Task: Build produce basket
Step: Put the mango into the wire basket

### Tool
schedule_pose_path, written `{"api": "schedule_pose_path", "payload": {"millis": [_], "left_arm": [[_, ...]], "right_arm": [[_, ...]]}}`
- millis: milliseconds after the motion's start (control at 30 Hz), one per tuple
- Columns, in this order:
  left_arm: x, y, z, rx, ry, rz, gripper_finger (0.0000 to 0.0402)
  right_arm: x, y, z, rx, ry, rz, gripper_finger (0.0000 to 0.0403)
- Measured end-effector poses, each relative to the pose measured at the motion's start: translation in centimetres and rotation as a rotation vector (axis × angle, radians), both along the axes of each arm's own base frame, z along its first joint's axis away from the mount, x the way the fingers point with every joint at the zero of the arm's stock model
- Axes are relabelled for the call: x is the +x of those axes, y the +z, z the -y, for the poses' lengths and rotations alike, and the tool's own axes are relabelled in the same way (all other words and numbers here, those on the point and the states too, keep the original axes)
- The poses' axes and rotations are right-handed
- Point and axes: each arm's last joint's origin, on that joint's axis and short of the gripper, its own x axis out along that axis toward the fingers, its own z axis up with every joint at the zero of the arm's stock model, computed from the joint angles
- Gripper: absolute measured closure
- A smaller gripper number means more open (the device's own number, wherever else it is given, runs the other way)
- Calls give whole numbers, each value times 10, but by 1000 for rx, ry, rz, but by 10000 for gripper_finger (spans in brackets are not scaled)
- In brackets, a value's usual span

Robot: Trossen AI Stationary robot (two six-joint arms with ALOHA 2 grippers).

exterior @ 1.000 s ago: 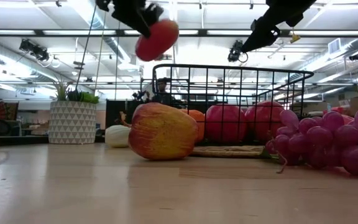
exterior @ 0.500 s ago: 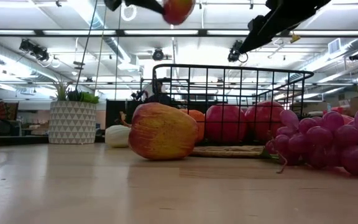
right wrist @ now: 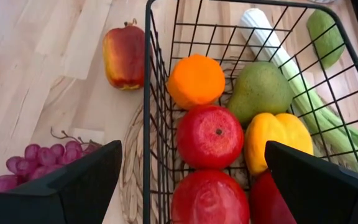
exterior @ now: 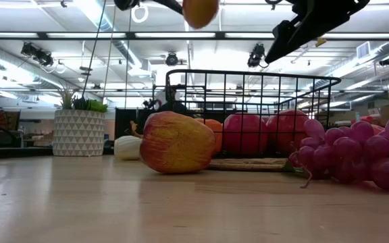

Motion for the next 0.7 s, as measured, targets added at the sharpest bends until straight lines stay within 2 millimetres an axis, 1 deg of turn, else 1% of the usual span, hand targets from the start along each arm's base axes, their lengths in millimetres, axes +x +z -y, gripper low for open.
{"api": "schedule_pose_path", "payload": {"millis": [100,167,300,367,433,567,633,700], "left_arm": [[4,-7,4,115,5,-31,116],[5,-10,6,157,1,-49,115],[6,-10,6,160,1,-47,115],[7,-10,3,131,27,-29,115],[12,-7,-1,10,99,62,115],[22,0,-18,-421,295,292,115],[25,2,-30,-588,359,351,115],[27,2,-41,-712,396,353,115]], "right_arm": [[-1,-1,0,-1,0,-10,3],[-1,-1,0,-2,0,-11,3],[-1,-1,0,-2,0,-14,3],[-1,-1,0,-2,0,-14,3],[-1,-1,0,-2,0,-15,3],[-1,-1,0,-3,0,-15,3],[-1,-1,0,-10,-9,-13,3],[-1,-1,1,-12,-22,-12,3]]}}
